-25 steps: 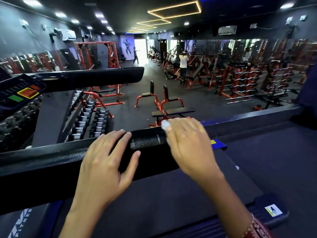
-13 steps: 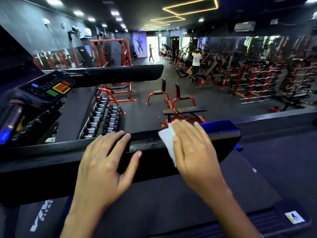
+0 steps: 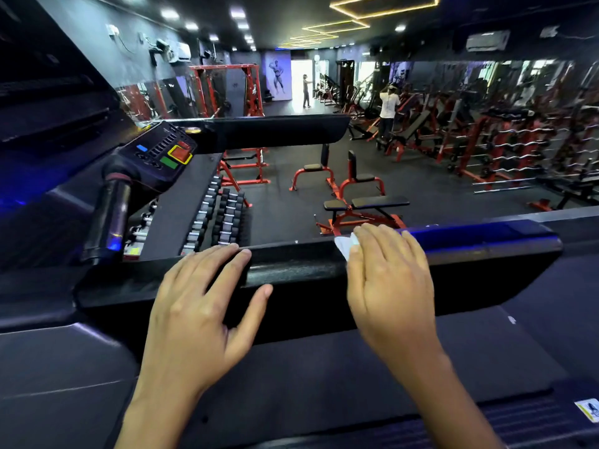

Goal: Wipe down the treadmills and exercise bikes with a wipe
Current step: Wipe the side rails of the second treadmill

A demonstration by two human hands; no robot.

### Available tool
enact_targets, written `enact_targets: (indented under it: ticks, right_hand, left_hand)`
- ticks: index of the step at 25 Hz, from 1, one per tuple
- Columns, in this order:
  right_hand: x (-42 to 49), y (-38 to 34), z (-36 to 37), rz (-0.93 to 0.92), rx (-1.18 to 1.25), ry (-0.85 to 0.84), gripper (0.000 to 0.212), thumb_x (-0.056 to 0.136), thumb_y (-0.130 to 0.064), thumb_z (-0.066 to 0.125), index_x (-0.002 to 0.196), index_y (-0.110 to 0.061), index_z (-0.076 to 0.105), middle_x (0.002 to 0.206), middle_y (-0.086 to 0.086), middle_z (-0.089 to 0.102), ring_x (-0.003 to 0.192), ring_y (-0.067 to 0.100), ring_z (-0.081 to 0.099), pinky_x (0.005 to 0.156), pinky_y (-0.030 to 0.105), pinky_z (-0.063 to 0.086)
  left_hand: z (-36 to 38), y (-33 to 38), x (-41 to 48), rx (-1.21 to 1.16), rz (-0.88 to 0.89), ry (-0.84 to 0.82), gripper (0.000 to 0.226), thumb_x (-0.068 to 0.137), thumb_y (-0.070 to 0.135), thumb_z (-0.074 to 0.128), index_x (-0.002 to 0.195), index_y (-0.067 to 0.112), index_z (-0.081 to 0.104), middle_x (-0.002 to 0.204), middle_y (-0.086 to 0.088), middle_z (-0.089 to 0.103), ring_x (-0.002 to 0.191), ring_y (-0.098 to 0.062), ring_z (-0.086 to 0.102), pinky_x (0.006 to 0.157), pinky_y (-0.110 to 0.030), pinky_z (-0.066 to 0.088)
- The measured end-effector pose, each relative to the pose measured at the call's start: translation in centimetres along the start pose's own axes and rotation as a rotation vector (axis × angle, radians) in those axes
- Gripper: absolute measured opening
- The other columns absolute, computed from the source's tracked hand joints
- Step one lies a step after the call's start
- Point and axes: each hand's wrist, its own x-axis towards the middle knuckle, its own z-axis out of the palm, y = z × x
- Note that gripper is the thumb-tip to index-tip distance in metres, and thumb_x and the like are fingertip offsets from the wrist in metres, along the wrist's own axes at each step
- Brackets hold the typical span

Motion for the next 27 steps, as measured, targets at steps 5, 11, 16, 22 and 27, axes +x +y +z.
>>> enact_targets:
  ticks: [5,11,16,22,27]
  right_hand:
    - [-0.5,-8.6,1.8,-0.255,0.074,-0.092,0.041,0.093,-0.025,0.036,0.113,-0.008,0.067,0.113,0.007,0.068,0.104,0.028,0.062,0.097,0.042,0.041]
    - [-1.8,-6.6,1.3,0.075,-0.067,0.045,0.042,0.097,-0.023,0.035,0.114,-0.002,0.066,0.117,0.013,0.066,0.114,0.033,0.059,0.106,0.044,0.030]
    - [-1.6,-15.1,3.1,-0.217,0.053,-0.085,0.041,0.092,-0.023,0.036,0.116,-0.004,0.064,0.117,0.012,0.065,0.110,0.032,0.059,0.102,0.045,0.035]
    - [-2.6,-11.0,2.6,-0.041,0.042,0.045,0.041,0.098,-0.023,0.036,0.118,-0.003,0.065,0.123,0.012,0.064,0.117,0.031,0.057,0.108,0.045,0.030]
    - [-2.2,-18.4,4.3,-0.251,0.132,-0.038,0.042,0.095,-0.023,0.036,0.118,-0.002,0.064,0.122,0.012,0.064,0.113,0.032,0.058,0.107,0.045,0.029]
  left_hand:
    - [-2.2,-3.4,-1.5,-0.001,0.026,0.008,0.040,0.087,0.032,0.057,0.108,0.000,0.069,0.111,-0.014,0.066,0.105,-0.025,0.057,0.095,-0.042,0.043]
    - [-4.1,-6.6,-2.8,0.003,0.028,0.025,0.038,0.087,0.030,0.057,0.108,0.000,0.069,0.111,-0.014,0.066,0.105,-0.025,0.056,0.094,-0.045,0.044]
    - [-5.3,-8.0,-3.9,0.021,0.007,0.024,0.039,0.088,0.029,0.054,0.110,0.000,0.068,0.114,-0.015,0.066,0.108,-0.024,0.055,0.098,-0.042,0.040]
    - [-6.4,-9.1,-4.6,0.061,-0.046,0.030,0.039,0.088,0.030,0.054,0.111,0.001,0.068,0.114,-0.015,0.065,0.108,-0.027,0.056,0.098,-0.045,0.041]
    - [-7.4,-9.9,-5.5,0.102,-0.057,0.015,0.041,0.087,0.030,0.054,0.113,0.001,0.067,0.118,-0.015,0.064,0.111,-0.026,0.054,0.096,-0.044,0.042]
